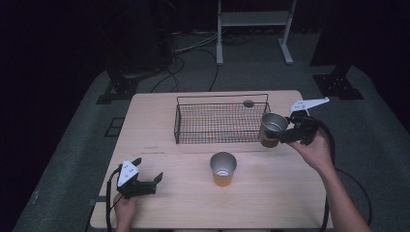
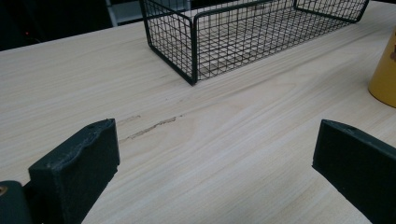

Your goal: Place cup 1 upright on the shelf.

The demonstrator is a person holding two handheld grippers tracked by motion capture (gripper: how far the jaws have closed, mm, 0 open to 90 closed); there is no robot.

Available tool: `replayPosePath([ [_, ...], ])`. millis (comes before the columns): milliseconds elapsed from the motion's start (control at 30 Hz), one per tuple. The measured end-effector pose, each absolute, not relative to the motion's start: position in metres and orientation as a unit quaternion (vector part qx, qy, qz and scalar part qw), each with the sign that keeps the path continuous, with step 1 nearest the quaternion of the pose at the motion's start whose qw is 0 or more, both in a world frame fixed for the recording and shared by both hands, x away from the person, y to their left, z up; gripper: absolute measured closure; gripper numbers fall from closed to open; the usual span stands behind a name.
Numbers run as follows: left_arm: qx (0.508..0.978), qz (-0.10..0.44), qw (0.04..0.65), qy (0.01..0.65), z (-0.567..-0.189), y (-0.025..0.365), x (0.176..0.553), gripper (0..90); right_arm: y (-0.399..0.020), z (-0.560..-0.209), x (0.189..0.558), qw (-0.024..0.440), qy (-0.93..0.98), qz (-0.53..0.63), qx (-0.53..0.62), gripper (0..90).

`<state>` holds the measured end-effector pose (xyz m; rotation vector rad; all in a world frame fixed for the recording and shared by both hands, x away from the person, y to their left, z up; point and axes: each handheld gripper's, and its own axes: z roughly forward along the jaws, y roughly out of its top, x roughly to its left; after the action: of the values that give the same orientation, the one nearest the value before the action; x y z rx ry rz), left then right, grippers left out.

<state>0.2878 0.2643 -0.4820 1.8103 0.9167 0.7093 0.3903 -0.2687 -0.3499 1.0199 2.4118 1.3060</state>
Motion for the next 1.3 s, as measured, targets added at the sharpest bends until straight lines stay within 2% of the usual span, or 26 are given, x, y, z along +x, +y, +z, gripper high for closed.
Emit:
replayPosePath([
  [1300, 0.740, 0.289, 0.478, 0.375, -0.482, 0.264, 0.287, 0.0, -0.234, -0.327, 0.454, 0.119, 0.831, 0.421, 0.344, 17.6],
])
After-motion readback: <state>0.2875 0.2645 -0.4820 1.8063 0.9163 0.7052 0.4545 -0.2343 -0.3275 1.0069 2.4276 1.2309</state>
